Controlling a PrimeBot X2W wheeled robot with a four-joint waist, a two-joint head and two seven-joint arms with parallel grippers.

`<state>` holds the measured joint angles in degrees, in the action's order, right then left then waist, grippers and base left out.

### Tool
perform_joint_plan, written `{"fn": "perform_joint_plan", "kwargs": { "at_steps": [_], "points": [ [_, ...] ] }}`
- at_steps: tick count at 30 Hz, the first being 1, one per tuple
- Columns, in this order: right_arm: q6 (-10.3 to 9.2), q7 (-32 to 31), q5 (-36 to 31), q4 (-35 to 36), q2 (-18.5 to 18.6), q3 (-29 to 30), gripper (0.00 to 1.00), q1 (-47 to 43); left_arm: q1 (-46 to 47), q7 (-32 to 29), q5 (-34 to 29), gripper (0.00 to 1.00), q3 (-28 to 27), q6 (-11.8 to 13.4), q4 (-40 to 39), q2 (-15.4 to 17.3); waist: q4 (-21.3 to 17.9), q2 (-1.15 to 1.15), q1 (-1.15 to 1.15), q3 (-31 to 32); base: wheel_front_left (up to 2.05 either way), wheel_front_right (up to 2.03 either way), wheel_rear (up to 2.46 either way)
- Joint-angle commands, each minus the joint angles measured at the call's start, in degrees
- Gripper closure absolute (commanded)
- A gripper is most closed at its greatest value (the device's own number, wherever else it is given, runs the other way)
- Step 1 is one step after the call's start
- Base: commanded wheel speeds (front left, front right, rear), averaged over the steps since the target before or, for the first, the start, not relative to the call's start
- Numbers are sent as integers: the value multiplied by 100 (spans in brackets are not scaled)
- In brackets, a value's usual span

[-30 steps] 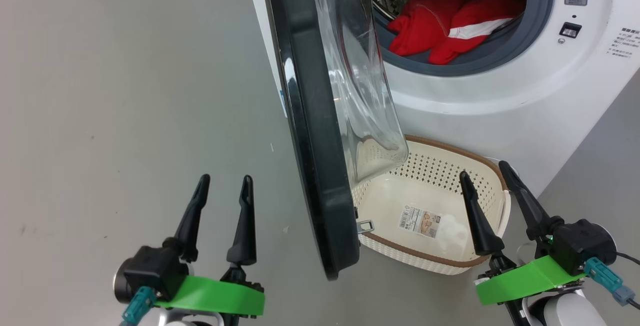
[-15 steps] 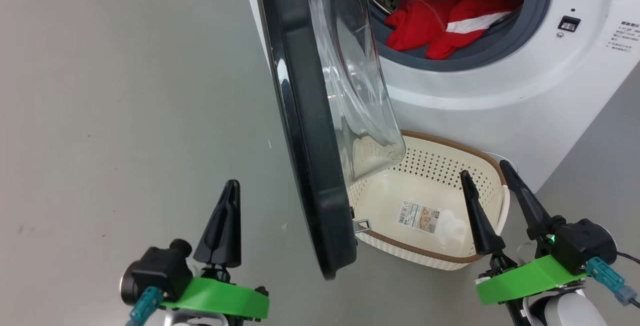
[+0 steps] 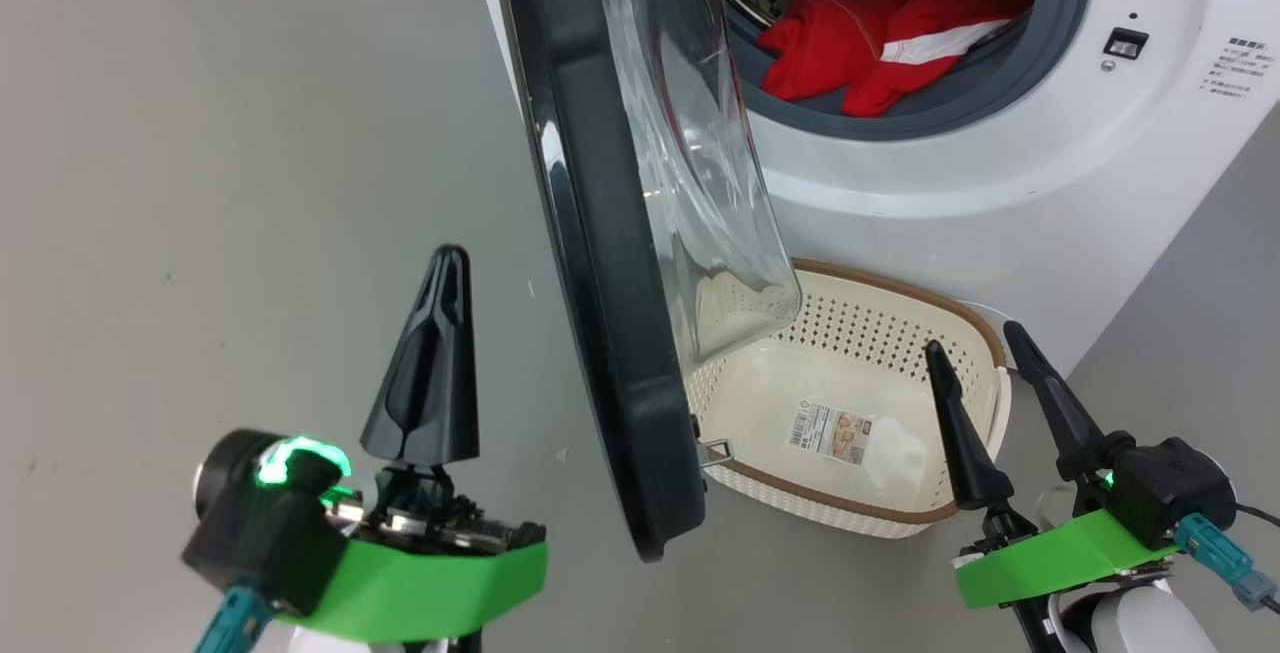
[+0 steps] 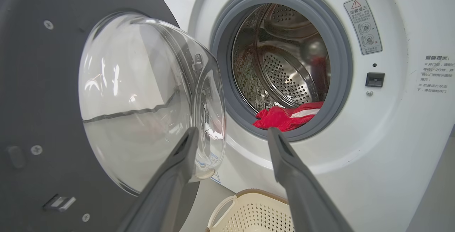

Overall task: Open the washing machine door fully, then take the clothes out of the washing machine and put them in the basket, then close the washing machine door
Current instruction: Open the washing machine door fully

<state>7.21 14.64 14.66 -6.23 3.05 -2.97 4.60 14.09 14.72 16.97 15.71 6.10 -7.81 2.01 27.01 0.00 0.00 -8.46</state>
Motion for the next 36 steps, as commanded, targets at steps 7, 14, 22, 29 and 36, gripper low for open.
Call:
{"fn": "perform_joint_plan", "kwargs": {
  "at_steps": [7,14,22,29,36],
  "points": [
    [28,36,126,113,-17,-153,0,124,225,28,-205,100,188,32,-936,87,-77,0,0,13,0,0,0],
    [28,36,178,82,-17,-165,0,136,232,-76,-186,100,612,-149,-1079,87,-119,0,0,-3,0,0,0],
    [28,36,226,50,-17,-226,0,220,275,-684,-6,100,1177,-341,-1011,87,-171,0,0,-10,0,0,0],
    [28,36,258,25,-17,-256,0,251,215,-1278,203,100,1482,-265,-613,88,-248,0,0,-8,0,0,0],
    [28,36,270,28,-17,-284,0,252,190,-1594,291,100,1458,-69,-74,92,-360,0,0,-28,0,0,0]
  ]
}}
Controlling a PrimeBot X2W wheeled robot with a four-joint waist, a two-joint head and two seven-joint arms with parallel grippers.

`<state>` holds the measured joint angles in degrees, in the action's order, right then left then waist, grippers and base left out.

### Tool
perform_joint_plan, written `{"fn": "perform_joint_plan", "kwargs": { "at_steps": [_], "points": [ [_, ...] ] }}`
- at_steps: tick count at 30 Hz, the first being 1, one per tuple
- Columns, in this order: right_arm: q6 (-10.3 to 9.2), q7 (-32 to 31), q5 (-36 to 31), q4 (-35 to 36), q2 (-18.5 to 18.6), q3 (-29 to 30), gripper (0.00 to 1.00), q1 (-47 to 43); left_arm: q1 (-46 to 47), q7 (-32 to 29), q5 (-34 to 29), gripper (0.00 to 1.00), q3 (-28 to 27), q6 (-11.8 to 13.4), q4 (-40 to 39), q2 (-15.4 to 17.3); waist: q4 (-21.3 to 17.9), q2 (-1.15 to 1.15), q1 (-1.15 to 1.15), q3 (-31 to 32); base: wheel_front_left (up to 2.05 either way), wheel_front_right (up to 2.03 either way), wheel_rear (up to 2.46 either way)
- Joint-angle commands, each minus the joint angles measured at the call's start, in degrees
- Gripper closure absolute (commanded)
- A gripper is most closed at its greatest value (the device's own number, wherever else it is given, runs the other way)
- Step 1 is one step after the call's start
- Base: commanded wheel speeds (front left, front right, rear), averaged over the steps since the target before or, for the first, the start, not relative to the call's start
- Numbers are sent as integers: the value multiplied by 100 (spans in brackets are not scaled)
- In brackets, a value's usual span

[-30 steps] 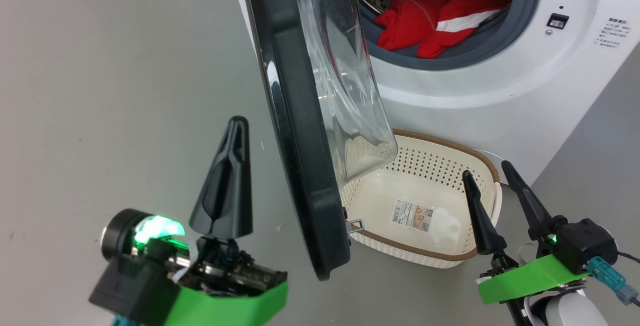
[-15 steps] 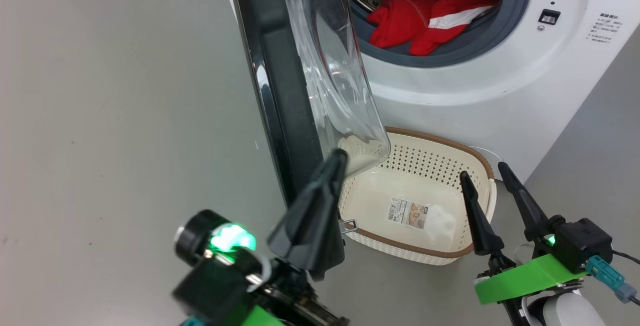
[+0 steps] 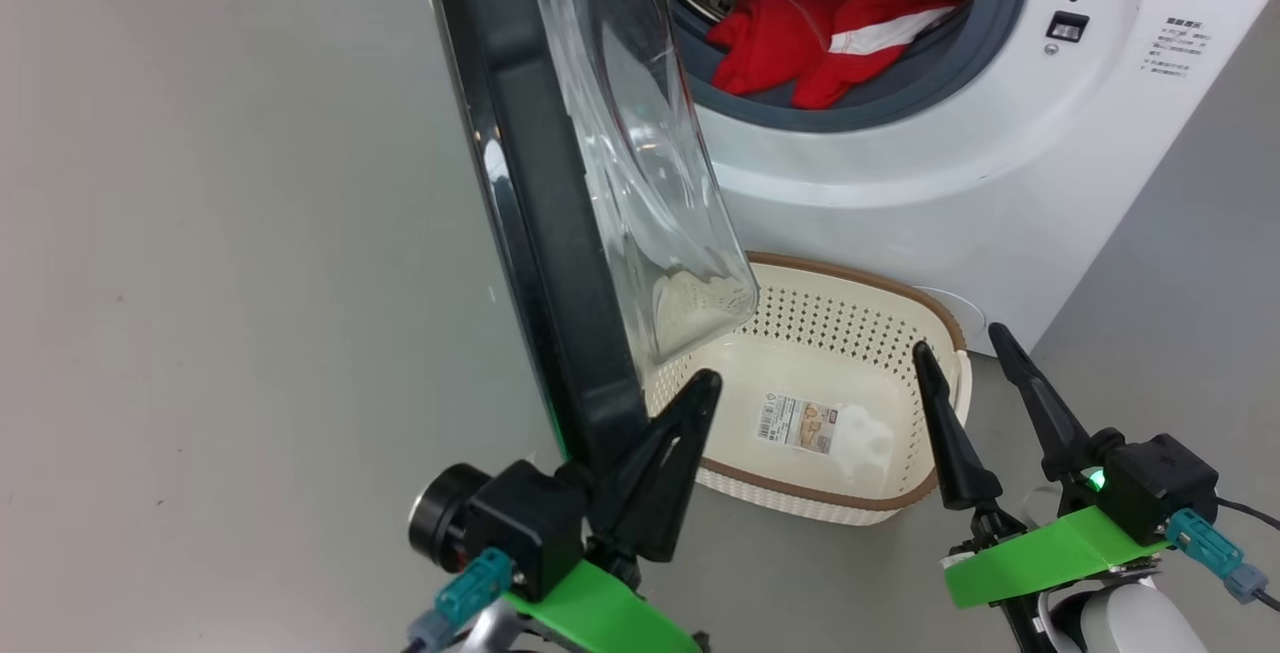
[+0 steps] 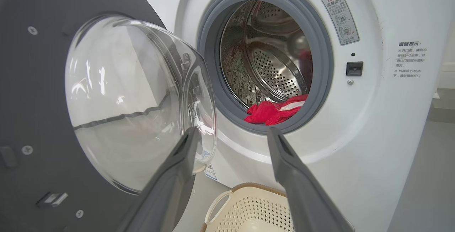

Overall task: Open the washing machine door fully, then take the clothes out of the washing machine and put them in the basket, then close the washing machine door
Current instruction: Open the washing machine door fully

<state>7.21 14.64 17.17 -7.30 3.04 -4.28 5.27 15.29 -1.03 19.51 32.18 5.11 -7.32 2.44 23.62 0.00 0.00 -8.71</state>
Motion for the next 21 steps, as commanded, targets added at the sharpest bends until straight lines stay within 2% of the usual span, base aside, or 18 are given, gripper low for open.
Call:
{"fn": "perform_joint_plan", "kwargs": {
  "at_steps": [1,9,15,21],
  "points": [
    [28,36,22,133,-16,-160,0,187,70,-17,39,100,-220,65,-32,50,-41,0,0,-5,0,0,0],
    [28,36,36,138,-16,-167,0,159,84,101,-18,100,-342,264,410,73,-140,0,0,-9,0,0,0],
    [28,36,9,123,-16,-146,0,113,4,170,-6,100,-420,393,330,86,-65,0,0,-12,0,0,0],
    [28,36,2,115,-16,-173,0,65,-137,247,97,100,-446,418,140,98,102,0,0,-6,0,0,0]
  ]
}}
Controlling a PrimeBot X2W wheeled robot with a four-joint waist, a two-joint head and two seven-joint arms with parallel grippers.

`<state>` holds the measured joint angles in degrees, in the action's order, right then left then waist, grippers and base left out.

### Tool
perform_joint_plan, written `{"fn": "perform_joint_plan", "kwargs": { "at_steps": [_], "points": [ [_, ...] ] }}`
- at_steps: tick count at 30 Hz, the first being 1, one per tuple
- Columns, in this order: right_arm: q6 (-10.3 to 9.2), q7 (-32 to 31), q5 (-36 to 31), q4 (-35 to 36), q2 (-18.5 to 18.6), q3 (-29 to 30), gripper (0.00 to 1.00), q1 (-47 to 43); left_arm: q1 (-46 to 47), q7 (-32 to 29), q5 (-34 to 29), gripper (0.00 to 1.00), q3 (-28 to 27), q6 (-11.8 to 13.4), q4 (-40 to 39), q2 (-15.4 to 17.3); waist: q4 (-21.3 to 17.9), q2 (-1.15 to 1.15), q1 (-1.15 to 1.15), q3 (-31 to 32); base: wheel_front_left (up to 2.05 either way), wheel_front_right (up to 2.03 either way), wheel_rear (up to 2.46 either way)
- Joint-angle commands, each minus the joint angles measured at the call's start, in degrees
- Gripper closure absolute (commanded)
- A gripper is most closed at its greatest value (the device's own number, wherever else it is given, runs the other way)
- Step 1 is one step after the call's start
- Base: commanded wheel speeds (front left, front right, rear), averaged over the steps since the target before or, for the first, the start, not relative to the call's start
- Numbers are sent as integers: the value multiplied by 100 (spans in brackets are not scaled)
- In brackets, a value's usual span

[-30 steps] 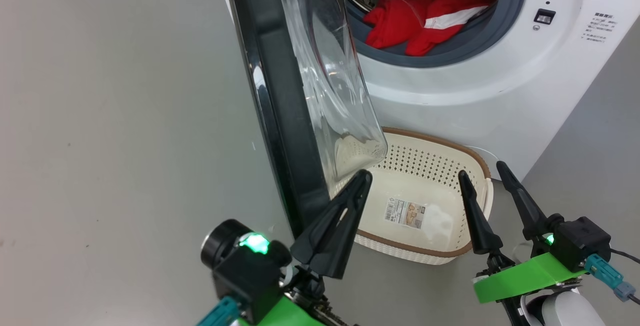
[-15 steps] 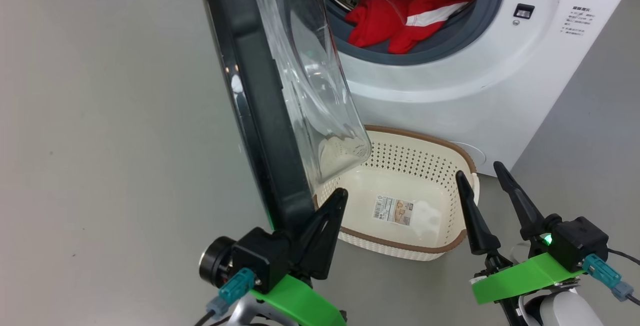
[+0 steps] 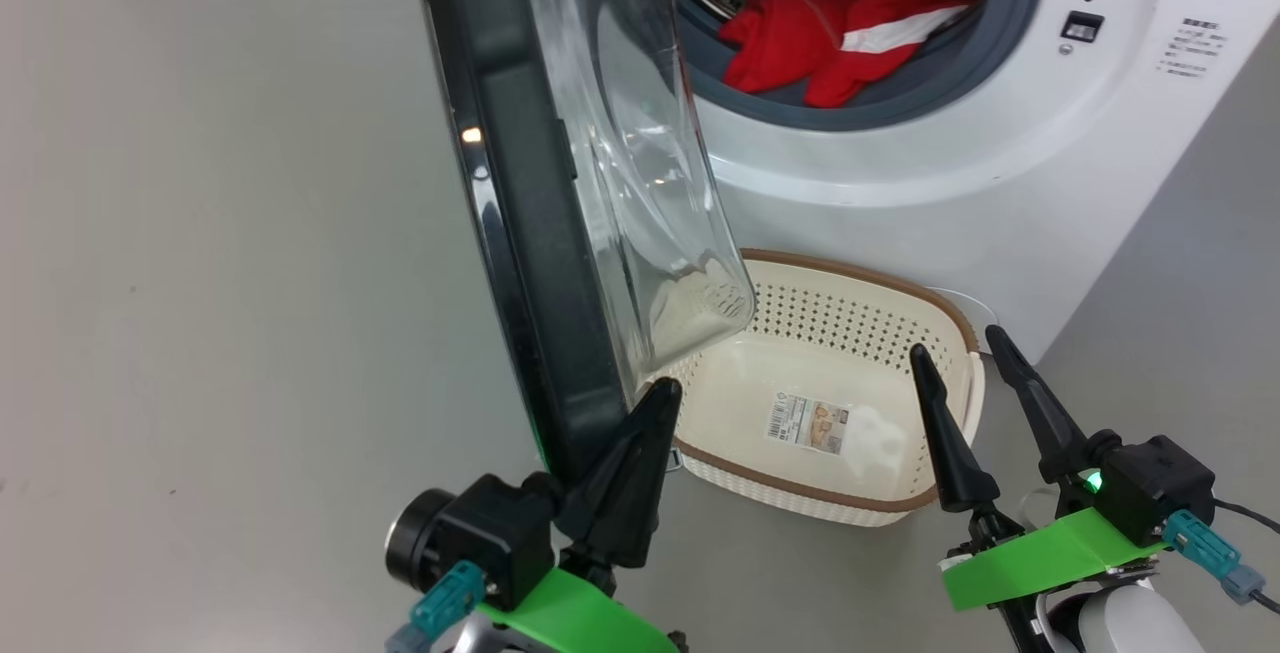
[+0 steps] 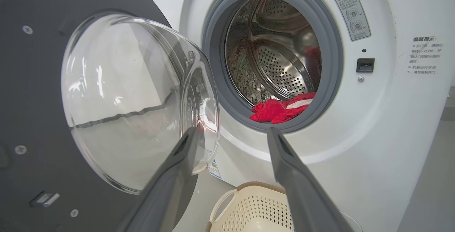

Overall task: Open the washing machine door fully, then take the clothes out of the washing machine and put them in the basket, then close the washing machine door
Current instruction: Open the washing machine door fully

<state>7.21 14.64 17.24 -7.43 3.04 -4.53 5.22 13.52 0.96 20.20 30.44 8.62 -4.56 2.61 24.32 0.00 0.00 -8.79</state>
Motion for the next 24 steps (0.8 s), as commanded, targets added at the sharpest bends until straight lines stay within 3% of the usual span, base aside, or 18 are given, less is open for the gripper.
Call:
{"fn": "perform_joint_plan", "kwargs": {
  "at_steps": [1,24],
  "points": [
    [28,36,-13,128,-16,-158,0,60,8,55,35,100,-287,86,-172,94,65,0,0,2,0,0,0],
    [28,36,-157,88,-16,-162,0,11,-274,130,130,100,-1030,635,-171,496,569,0,0,-95,0,0,0]
  ]
}}
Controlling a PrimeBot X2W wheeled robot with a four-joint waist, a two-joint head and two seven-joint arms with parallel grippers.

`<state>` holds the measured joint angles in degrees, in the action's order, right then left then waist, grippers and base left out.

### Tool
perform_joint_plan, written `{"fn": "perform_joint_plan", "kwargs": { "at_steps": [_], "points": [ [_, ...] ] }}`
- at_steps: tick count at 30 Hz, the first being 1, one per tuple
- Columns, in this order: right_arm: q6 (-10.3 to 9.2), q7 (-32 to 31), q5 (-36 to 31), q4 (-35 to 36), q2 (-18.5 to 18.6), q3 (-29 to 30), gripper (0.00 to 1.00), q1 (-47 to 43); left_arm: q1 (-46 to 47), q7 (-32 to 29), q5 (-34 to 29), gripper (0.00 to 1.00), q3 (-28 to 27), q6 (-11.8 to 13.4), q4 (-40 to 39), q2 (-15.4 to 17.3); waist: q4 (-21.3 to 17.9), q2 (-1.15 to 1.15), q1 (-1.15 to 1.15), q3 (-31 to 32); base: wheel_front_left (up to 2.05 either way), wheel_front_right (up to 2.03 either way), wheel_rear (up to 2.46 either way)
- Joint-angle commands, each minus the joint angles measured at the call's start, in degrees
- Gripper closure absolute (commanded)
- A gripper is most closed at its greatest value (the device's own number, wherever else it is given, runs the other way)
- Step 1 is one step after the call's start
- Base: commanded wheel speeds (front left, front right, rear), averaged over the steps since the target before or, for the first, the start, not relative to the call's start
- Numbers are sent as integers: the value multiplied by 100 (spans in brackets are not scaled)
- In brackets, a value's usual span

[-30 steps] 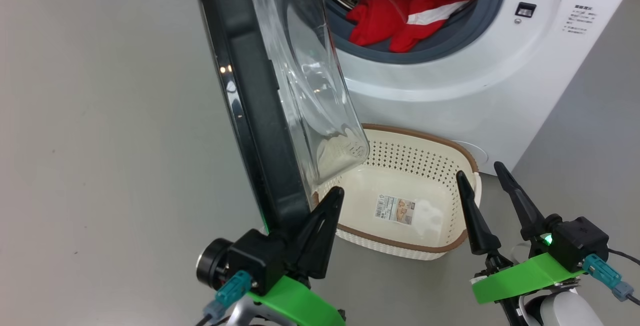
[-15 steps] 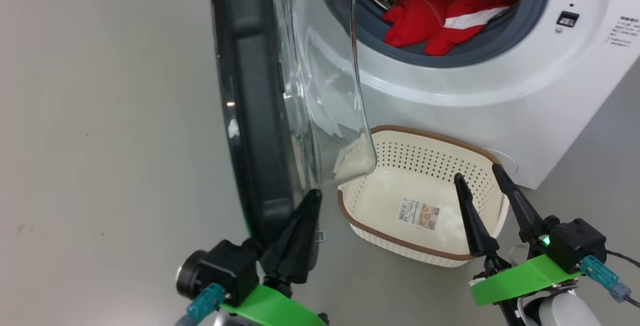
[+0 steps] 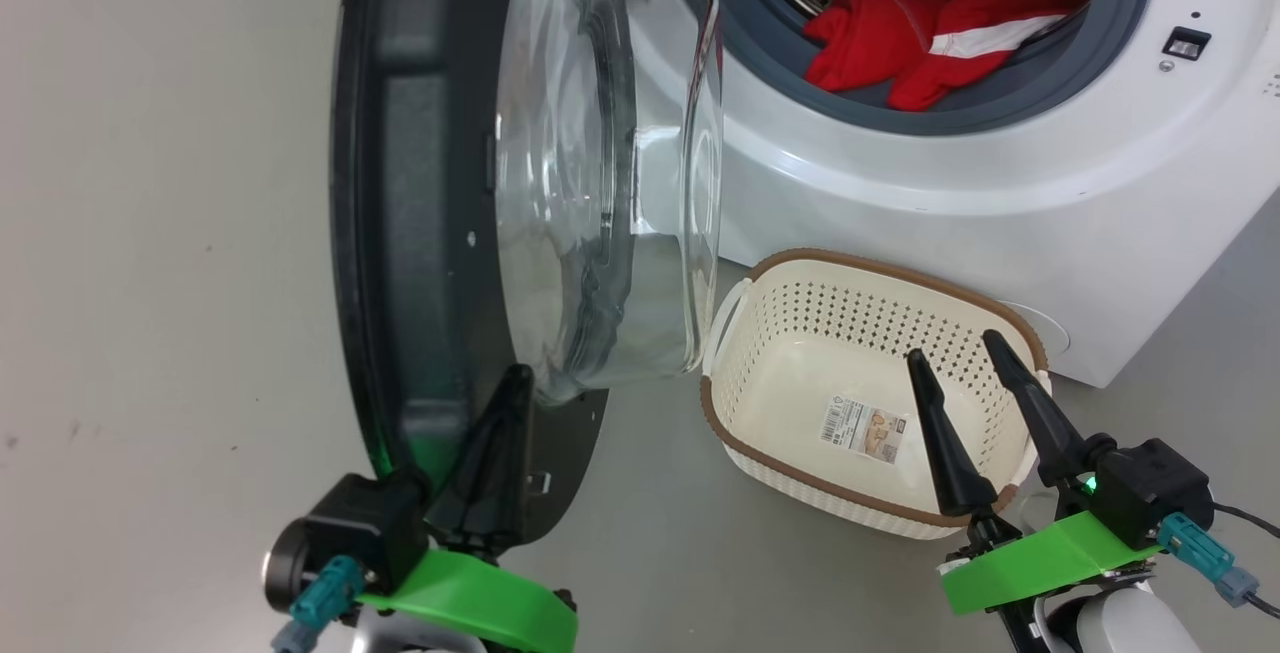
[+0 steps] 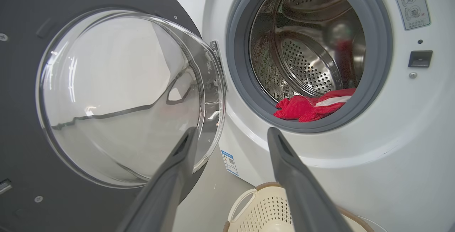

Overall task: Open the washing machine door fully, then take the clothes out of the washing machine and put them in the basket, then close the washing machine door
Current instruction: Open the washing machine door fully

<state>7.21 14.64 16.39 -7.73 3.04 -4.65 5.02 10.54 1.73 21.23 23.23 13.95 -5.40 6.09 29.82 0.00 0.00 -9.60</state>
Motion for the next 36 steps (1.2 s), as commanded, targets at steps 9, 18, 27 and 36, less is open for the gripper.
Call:
{"fn": "perform_joint_plan", "kwargs": {
  "at_steps": [9,18,27,36],
  "points": [
    [28,36,-151,98,-16,-149,0,67,20,283,70,100,-638,302,127,225,145,0,0,-133,0,0,0],
    [28,33,-244,69,-16,-165,0,106,107,907,98,100,-868,338,331,173,223,0,0,-254,0,0,0],
    [28,-93,-358,142,-16,-194,0,141,247,1184,225,100,-1138,335,809,117,258,0,0,-357,0,0,0],
    [28,-190,-422,209,-16,-229,0,114,387,1304,296,100,-1541,322,1209,106,261,0,0,-391,0,0,0]
  ]
}}
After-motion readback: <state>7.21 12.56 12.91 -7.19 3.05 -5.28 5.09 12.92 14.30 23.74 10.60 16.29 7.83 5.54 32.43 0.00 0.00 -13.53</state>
